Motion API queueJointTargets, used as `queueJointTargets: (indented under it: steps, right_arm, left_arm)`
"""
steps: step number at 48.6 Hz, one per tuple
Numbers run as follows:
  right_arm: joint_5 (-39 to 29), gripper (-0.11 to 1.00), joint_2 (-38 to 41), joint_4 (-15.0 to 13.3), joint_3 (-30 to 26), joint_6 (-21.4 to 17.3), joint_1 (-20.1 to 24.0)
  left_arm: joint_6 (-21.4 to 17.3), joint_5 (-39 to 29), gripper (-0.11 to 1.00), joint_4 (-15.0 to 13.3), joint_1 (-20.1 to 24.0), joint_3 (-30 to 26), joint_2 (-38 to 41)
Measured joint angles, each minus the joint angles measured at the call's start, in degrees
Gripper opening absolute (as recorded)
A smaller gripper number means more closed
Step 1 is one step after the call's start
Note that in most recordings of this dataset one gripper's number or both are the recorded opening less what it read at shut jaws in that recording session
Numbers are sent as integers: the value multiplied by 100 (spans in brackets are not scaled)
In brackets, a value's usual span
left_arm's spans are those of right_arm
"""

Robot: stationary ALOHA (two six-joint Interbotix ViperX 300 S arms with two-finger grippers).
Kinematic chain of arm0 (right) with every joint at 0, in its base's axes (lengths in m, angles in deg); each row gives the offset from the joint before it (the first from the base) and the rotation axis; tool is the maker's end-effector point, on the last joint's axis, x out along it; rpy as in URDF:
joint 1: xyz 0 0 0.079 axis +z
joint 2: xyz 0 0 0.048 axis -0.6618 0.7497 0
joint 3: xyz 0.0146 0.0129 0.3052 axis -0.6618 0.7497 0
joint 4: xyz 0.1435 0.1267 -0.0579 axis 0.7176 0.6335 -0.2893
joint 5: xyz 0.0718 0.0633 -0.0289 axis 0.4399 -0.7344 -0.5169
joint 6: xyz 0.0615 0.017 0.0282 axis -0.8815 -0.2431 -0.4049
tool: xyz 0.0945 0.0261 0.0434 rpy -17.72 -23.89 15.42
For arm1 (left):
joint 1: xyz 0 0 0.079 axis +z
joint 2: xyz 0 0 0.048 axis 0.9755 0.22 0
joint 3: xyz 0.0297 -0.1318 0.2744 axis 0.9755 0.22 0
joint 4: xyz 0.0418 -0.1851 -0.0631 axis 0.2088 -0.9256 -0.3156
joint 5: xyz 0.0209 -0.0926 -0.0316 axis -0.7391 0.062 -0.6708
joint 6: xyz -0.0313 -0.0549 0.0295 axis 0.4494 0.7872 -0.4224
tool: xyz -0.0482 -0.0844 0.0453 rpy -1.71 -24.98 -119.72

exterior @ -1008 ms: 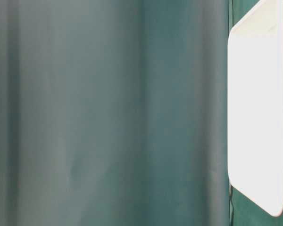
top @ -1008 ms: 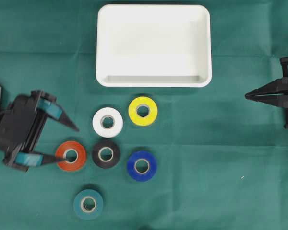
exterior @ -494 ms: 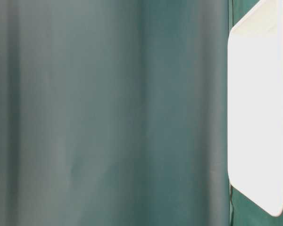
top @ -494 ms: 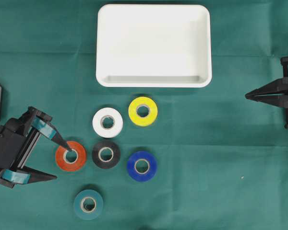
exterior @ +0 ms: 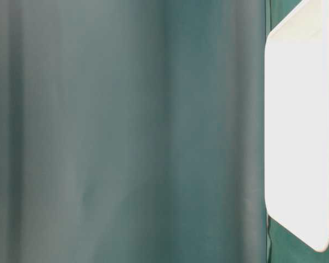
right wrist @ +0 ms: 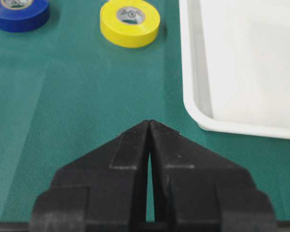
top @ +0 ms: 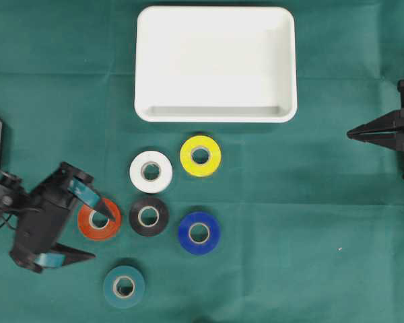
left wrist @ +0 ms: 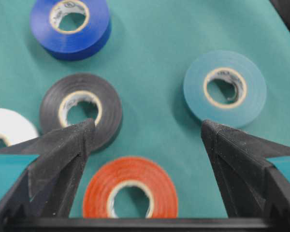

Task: Put the tape into the white case with the left arm.
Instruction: 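Move the left gripper down over the teal tape roll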

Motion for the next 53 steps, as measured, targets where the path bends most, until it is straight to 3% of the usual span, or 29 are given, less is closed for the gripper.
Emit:
queueJointTargets:
  steps: [25,53]
  right_arm:
    - [0,-9,0,0,0,-9,9]
    - [9,-9,0,0,0,-9,0]
  left_arm:
    - [0,0,97,0,-501,-1037,1740]
    - [9,9,97,0,-439,-1327,2575]
